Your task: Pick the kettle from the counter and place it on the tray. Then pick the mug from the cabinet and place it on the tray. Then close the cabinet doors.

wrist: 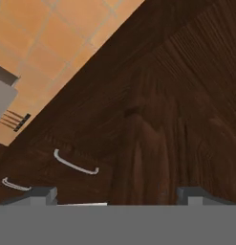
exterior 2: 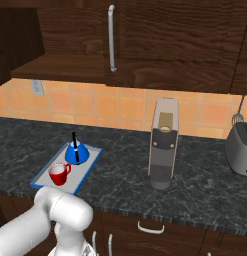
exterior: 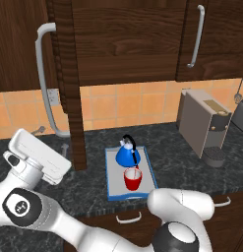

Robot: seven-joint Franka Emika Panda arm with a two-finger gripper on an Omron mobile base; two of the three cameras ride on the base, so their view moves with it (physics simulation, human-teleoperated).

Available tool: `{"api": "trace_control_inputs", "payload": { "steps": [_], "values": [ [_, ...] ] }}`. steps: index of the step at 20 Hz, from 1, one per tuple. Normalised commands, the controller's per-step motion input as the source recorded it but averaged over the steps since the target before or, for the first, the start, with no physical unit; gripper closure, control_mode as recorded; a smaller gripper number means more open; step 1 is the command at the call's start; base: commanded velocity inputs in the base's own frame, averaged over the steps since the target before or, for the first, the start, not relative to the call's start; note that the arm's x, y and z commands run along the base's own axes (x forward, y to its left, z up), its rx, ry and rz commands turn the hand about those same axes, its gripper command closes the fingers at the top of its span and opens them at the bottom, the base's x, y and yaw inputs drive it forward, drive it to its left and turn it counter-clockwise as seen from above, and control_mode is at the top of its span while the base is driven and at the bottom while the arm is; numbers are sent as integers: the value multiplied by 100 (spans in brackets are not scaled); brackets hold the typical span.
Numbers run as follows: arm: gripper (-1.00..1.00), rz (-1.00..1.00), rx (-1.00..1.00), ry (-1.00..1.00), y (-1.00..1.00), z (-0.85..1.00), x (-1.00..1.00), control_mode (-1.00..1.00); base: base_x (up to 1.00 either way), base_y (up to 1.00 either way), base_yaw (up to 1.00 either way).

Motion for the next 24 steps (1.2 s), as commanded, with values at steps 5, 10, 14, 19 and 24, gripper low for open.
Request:
{"api": "trace_control_inputs", "payload": {
  "steps": [5,10,14,19,24],
  "values": [
    [-100,-19,-2,-9,3,38,-29,-100,0,0,0],
    [-100,-12,0,-4,-12,41,-6,-100,0,0,0],
    [-100,-5,0,-2,-40,38,-14,-100,0,0,0],
    [-100,0,3,-2,-57,21,-24,-100,0,0,0],
    [-100,0,12,-7,-79,7,-34,-100,0,0,0]
  ]
}}
